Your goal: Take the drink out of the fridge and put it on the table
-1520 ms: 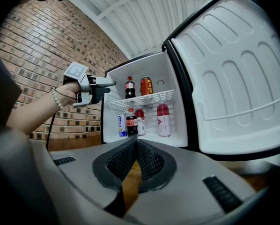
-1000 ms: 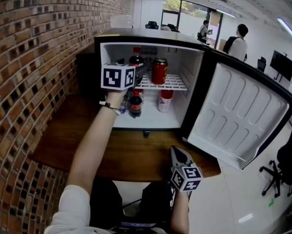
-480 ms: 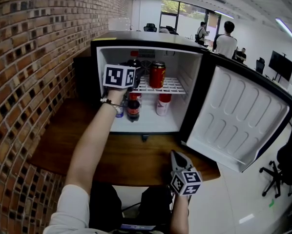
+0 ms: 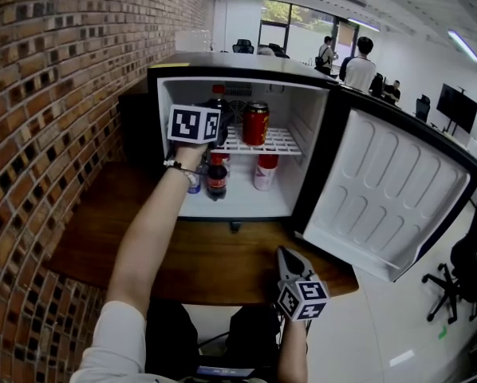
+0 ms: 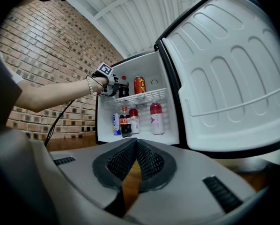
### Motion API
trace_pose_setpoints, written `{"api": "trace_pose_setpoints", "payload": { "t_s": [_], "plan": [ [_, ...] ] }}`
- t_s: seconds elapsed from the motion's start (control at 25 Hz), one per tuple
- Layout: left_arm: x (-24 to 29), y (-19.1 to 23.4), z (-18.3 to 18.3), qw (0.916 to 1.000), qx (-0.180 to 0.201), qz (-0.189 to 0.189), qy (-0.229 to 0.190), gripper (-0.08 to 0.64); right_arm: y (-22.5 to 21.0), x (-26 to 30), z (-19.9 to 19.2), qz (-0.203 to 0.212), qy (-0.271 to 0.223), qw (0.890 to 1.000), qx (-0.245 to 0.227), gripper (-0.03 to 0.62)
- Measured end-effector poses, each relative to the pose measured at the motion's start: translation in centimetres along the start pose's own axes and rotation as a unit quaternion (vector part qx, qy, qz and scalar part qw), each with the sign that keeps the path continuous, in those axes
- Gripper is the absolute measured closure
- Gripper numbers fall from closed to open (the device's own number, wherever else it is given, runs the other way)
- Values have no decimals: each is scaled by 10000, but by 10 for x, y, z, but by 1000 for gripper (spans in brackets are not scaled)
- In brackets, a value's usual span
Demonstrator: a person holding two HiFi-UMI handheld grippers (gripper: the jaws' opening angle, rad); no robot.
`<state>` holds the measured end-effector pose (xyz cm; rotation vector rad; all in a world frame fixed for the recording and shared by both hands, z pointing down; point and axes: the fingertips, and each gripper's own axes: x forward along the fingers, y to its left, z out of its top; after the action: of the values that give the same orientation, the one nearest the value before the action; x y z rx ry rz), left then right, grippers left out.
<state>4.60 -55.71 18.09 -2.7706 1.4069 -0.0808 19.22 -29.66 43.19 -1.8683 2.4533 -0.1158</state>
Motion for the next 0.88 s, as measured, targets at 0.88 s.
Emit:
{"api": "trace_pose_setpoints", "payload": {
  "t_s": [0.88],
  "plan": [
    [-111,-41,-16,9956,-165,-759,-522,261,28,5,10,226,-84,9997,-94,572]
  ]
}}
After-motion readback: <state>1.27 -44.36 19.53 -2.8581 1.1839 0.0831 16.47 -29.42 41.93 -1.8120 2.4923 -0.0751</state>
